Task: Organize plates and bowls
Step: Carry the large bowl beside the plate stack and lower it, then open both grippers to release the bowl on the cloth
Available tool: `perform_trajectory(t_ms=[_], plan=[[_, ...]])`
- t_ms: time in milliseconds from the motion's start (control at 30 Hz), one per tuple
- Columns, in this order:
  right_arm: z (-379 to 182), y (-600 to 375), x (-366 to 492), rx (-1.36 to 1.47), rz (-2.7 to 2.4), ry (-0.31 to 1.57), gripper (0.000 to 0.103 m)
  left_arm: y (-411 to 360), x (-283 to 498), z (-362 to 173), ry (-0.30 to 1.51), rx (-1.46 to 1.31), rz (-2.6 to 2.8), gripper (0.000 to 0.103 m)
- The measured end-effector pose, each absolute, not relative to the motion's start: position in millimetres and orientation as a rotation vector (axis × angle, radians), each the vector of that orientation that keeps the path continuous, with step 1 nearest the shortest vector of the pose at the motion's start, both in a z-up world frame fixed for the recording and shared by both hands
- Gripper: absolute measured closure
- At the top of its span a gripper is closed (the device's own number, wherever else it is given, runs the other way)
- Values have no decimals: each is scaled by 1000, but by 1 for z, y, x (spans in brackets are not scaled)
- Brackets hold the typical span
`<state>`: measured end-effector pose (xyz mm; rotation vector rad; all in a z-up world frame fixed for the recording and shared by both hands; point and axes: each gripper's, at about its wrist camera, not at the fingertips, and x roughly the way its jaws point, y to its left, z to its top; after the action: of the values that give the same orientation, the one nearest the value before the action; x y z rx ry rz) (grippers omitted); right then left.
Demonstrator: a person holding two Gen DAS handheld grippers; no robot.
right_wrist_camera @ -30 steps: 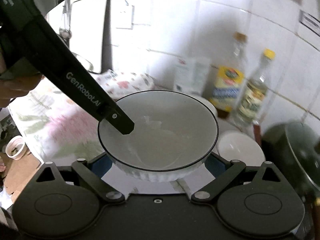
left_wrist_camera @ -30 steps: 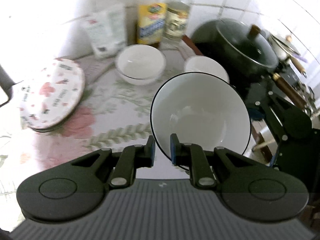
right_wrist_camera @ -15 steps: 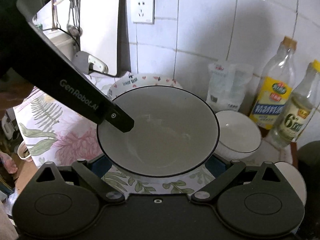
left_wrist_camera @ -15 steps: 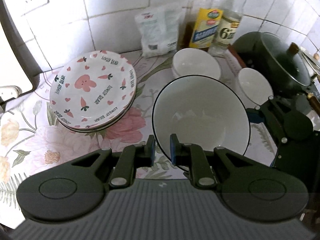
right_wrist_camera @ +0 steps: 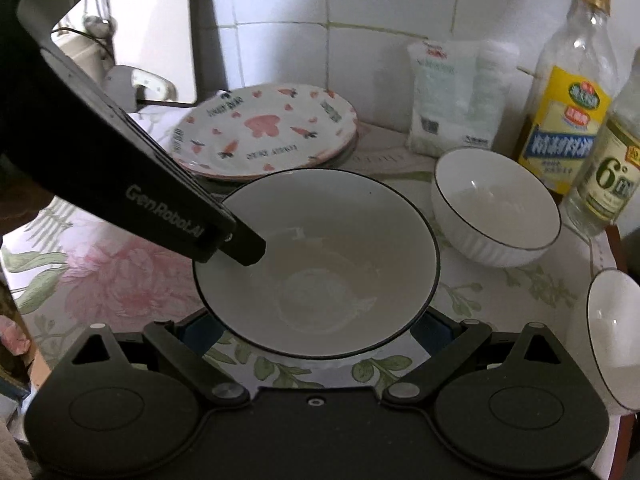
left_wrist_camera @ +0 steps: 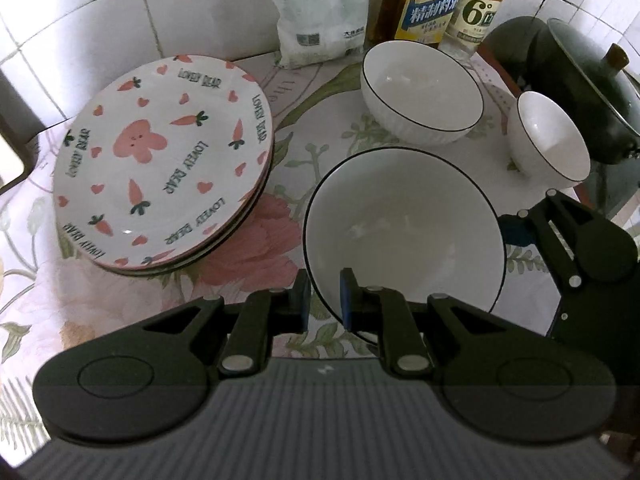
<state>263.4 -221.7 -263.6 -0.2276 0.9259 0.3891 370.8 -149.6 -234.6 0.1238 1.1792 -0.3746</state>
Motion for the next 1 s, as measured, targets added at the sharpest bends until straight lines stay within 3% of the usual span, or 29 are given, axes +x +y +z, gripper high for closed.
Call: perform_trajectory(t_ms=[433, 567, 733, 867, 1000], plan=[[-284, -226, 265, -239, 380, 988, 4, -149, 376, -258, 1264, 47, -381, 89], [-272, -233, 257, -188, 368, 983, 4, -152, 366, -250, 1273, 45, -403, 76], [-250, -240, 242, -184, 340, 954, 4, -152, 354, -230, 1265, 35, -413, 74], [-225, -246, 226, -185, 326, 922, 4, -147, 346, -207, 1270, 22, -393, 55], [-200, -255, 212, -153, 297, 900, 4, -143, 338, -180, 1226, 45, -367, 48]])
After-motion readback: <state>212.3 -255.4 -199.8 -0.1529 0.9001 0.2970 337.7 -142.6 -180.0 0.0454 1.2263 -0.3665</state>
